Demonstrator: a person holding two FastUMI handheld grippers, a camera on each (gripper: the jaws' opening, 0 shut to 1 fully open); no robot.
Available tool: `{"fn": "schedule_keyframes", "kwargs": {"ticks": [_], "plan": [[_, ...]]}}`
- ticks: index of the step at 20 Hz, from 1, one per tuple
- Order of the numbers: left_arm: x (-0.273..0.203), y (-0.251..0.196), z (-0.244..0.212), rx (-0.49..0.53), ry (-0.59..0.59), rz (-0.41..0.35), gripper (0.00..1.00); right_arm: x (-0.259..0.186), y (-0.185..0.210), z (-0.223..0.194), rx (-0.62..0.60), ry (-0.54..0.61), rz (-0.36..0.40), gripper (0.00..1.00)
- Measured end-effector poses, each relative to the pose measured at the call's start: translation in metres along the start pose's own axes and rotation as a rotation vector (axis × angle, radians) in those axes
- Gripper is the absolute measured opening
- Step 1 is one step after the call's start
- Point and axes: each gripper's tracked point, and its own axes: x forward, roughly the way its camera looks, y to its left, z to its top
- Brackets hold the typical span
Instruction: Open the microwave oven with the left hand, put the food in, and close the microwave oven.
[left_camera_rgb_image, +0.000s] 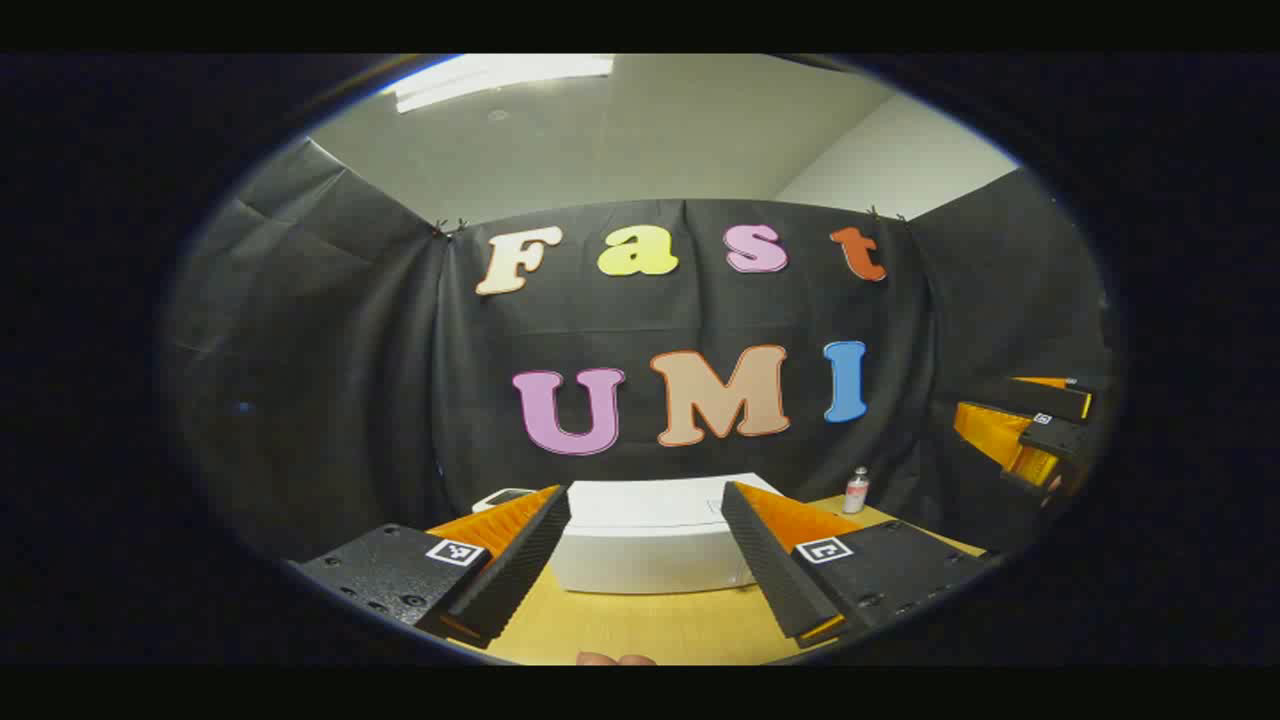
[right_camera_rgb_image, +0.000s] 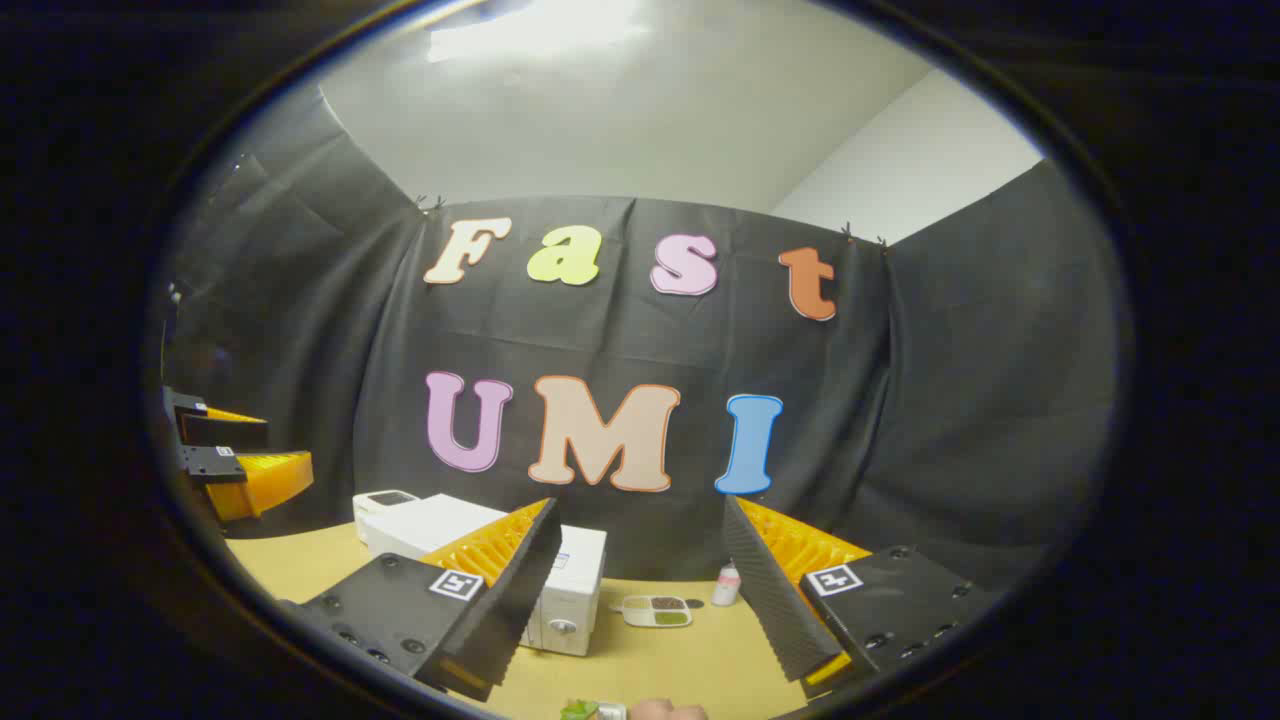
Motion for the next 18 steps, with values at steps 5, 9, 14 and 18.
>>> {"fn": "schedule_keyframes", "kwargs": {"ticks": [5, 9, 14, 18], "plan": [[-0.0016, -0.0026, 0.0061, 0.039, -0.014, 0.006, 0.96, 0.0029, -0.0016, 0.0024, 0.0, -0.017, 0.006, 0.96], [0.0, -0.0076, 0.0054, 0.035, -0.01, -0.002, 0.96, 0.0027, -0.0016, 0.0024, -0.001, -0.015, 0.008, 1.0], [-0.0005, -0.0064, 0.0035, 0.041, -0.01, 0.003, 0.96, 0.0032, -0.0017, 0.0006, -0.011, -0.013, 0.007, 1.0], [-0.0005, -0.0027, 0.0011, 0.042, -0.007, 0.012, 0.96, 0.0038, -0.0024, -0.0004, -0.009, -0.009, 0.003, 1.0]]}}
